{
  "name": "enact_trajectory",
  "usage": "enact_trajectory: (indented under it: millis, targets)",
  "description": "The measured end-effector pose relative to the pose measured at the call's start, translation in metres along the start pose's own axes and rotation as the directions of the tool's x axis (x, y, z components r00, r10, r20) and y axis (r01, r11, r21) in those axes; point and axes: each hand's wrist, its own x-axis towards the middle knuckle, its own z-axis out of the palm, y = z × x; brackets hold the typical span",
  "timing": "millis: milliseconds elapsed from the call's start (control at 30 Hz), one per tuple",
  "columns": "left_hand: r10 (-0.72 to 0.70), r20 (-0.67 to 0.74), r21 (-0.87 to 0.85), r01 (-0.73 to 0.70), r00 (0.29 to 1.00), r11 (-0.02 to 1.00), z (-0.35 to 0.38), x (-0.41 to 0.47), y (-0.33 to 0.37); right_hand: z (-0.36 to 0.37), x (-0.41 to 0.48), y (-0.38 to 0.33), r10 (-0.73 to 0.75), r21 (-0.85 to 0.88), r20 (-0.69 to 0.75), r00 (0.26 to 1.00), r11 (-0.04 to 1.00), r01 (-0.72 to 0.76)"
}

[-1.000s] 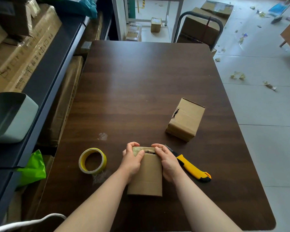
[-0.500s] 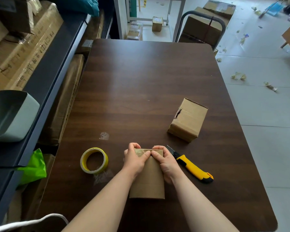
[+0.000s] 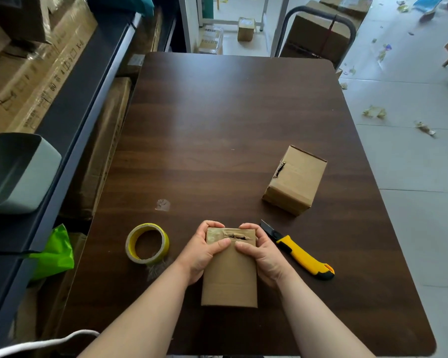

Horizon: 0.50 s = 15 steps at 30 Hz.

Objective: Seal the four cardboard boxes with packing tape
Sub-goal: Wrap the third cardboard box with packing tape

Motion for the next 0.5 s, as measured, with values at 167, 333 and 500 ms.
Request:
enact_trajectory:
  millis: [167,333,500]
  targets:
    - [0.004,-0.022,0.001,-0.004,1.0,1.0,0.0008,0.0027,-0.0041,0.0017,0.0014,0.0025,-0.031,0.006,-0.035,0.999,0.999,0.032]
    - [0.019,-0.048,0.02,-0.018,0.999,1.0,0.0027,0.0025,-0.0049,0.0057,0.0014,0.002,-0.057,-0.031,-0.084,0.995,0.998,0.054]
    - [-0.037,-0.094,-0.003,0.037,0.995,0.999,0.0083,0.0013,-0.0003,0.0074,-0.0028,-0.0018,-0.011,-0.072,-0.078,0.997,0.997,0.006]
